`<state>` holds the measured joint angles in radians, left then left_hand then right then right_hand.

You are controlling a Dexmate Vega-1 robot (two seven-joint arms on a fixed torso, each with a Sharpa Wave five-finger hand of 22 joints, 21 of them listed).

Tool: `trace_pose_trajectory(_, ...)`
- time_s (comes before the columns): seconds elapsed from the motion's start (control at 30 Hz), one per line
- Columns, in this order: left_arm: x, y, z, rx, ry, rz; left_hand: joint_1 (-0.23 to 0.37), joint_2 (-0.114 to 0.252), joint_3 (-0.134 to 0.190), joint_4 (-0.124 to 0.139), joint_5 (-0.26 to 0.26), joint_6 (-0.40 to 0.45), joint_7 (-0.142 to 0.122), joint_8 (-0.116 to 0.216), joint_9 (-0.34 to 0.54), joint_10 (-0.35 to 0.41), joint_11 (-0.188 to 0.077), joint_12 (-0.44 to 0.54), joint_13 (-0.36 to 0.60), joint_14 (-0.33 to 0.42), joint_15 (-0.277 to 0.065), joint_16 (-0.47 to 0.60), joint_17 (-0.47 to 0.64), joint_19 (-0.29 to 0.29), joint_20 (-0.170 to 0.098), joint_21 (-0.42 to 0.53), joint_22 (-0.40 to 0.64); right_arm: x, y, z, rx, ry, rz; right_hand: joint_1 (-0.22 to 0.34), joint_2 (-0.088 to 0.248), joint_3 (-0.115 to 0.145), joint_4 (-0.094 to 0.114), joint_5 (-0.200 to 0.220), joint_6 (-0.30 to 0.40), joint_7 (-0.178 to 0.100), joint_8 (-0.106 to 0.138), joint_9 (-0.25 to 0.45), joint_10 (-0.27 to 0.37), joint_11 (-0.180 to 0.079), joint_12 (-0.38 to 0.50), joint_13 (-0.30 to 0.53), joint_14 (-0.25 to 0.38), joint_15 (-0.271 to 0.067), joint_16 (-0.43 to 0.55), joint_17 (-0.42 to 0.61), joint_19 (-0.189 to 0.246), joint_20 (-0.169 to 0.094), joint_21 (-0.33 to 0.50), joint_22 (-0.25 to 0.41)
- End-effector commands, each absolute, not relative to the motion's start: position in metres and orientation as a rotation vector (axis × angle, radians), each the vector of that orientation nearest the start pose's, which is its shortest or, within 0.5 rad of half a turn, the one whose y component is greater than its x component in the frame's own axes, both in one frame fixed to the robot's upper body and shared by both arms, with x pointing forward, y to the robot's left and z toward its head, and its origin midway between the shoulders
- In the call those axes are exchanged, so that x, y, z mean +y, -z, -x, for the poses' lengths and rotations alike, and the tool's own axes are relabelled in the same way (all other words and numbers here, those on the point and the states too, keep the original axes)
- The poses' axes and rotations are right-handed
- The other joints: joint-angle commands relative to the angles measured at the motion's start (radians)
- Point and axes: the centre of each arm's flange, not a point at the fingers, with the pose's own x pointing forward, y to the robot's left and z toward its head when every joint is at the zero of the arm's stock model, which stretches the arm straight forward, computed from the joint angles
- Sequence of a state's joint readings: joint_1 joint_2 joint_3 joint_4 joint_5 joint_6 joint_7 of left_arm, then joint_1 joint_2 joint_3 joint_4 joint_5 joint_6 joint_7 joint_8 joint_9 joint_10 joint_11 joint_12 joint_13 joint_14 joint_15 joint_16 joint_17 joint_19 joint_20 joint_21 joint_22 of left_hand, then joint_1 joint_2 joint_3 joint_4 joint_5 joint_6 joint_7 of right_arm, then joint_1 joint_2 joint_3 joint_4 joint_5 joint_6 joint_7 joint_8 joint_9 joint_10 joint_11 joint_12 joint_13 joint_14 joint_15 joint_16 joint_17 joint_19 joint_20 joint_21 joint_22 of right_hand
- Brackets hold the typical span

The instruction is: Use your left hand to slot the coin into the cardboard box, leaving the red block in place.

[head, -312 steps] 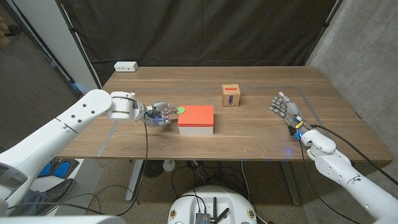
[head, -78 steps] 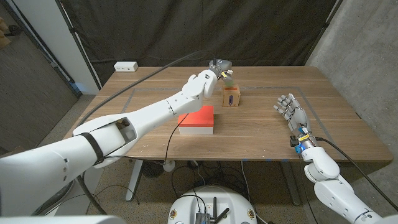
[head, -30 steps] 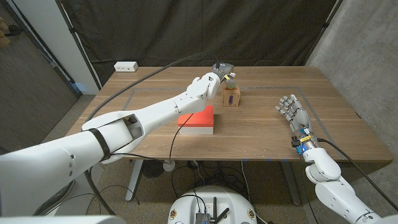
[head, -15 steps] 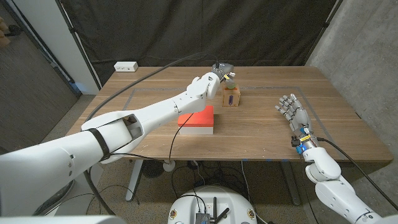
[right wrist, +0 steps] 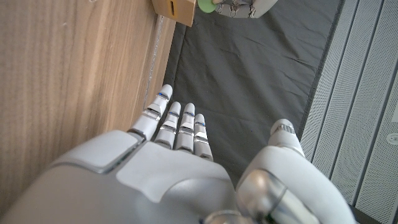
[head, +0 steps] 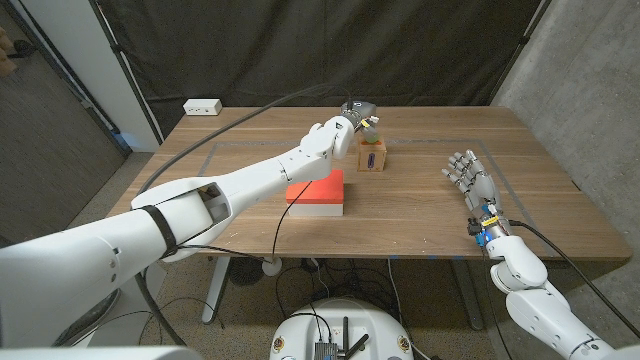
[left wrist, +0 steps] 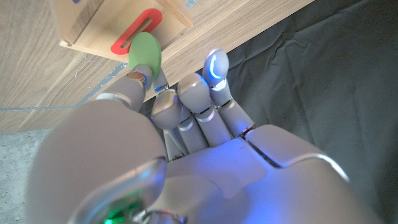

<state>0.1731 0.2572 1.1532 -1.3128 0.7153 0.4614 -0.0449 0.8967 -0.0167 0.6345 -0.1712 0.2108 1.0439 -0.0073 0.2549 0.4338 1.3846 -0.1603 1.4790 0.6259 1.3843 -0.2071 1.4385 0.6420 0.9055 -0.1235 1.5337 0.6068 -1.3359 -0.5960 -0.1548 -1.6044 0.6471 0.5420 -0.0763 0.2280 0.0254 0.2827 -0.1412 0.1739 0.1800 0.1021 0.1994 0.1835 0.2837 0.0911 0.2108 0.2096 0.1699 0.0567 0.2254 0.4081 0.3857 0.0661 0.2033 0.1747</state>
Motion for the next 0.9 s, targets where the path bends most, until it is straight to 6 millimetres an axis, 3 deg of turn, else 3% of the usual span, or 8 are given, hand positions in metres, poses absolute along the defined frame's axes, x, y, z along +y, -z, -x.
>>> trace_pose_trajectory(0.03,-0.0259,-0.1218,-0.6406,-0.742,-0.052,-1.647,0.012,0.002,-0.004,0.000,0.003,0.003,-0.008,0.002,0.002,0.004,-0.002,-0.001,0.002,0.000,-0.001,-0.005,-0.001,-0.002,-0.087,0.003,0.000,-0.3503,0.1208,-0.5341,-0.708,-0.069,-0.103,0.001,0.010,0.001,-0.005,0.005,0.007,0.002,0.000,0.006,0.009,-0.001,-0.003,-0.001,0.008,0.002,0.003,0.001,0.010,0.003,-0.001,0.002)
trace_pose_trajectory(0.9,-0.0270,-0.1181,-0.6416,-0.737,-0.048,-1.648,0.015,0.003,-0.005,0.001,0.003,0.005,-0.010,0.003,0.004,0.004,-0.003,-0.004,0.002,-0.002,-0.001,-0.007,0.005,0.001,-0.087,0.006,0.002,-0.3499,0.1209,-0.5347,-0.707,-0.071,-0.105,0.000,0.010,0.000,-0.005,0.005,0.006,0.001,0.000,0.006,0.011,-0.001,-0.003,-0.001,0.009,0.001,0.003,0.000,0.011,0.003,-0.002,0.002)
